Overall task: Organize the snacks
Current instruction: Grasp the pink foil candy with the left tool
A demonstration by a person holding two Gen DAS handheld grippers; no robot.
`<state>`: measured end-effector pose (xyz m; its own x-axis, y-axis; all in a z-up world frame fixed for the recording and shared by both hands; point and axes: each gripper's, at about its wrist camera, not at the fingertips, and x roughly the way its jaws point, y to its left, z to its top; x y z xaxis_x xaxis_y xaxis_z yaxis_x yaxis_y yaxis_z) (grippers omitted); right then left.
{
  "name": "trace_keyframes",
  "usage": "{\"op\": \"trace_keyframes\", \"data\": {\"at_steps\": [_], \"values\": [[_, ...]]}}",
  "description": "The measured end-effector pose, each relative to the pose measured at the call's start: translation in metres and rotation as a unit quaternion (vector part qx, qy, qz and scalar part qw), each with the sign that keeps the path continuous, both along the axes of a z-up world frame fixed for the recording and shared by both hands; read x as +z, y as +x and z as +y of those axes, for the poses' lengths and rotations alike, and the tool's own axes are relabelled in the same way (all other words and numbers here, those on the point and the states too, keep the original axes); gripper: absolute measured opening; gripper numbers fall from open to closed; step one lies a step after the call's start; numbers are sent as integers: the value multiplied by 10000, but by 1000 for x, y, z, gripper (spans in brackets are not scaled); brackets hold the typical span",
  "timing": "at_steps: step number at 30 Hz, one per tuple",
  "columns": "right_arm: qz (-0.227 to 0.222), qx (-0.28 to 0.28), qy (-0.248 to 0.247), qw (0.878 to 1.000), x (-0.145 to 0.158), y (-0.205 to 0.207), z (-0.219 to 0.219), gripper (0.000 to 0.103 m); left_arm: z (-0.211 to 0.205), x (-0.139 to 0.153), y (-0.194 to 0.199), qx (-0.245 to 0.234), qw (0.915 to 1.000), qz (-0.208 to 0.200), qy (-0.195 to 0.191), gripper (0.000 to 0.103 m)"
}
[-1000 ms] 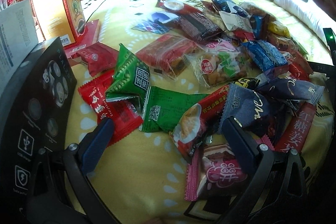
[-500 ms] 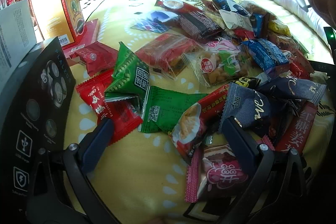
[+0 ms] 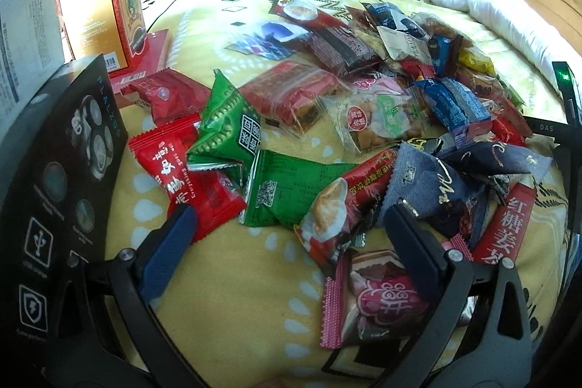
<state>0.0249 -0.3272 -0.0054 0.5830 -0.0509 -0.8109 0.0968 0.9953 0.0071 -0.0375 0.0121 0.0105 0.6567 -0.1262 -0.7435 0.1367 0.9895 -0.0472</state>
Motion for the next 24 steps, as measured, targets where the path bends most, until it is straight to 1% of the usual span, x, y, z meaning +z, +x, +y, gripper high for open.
{"op": "trace_keyframes", "data": {"at_steps": [4, 6, 8, 10, 13, 14, 15, 16, 18, 20, 21, 24], "values": [[0, 1, 1, 10000, 0, 0, 0, 103, 6, 9, -7, -26, 9997, -56, -241, 103], [-2, 2, -4, 10000, 1, -1, 4, 103, 8, 18, -14, -71, 9992, 1, -405, 102], [-2, 0, -4, 10000, 1, -1, 4, 103, 10, 33, -28, -25, 9985, -34, -538, 100], [-2, 0, -4, 10000, 1, -2, 4, 103, 8, 48, -43, 15, 9984, -140, -551, 100], [-3, 1, -4, 10000, 1, -1, 4, 103, 3, 70, -63, 64, 9977, -463, -492, 101], [-3, 1, -3, 10000, 1, -1, 4, 103, 2, 75, -67, 121, 9974, -564, -434, 103], [-3, 1, -3, 10000, 1, -1, 4, 103, 1, 79, -71, 138, 9968, -654, -443, 103], [-3, 1, -3, 10000, 1, -1, 4, 103, 0, 81, -71, 120, 9967, -654, -462, 103], [-3, 1, -3, 10000, 1, -1, 4, 103, -4, 82, -70, 93, 9974, -596, -383, 103], [-3, 1, -2, 10000, 1, -1, 4, 103, -6, 81, -69, 42, 9978, -537, -391, 103], [-3, 2, -3, 10000, 1, -1, 4, 103, -8, 78, -66, -13, 9982, -416, -441, 103], [-4, 2, -2, 10000, 1, -1, 4, 103, -20, 58, -50, -218, 9974, 174, -665, 103]]}}
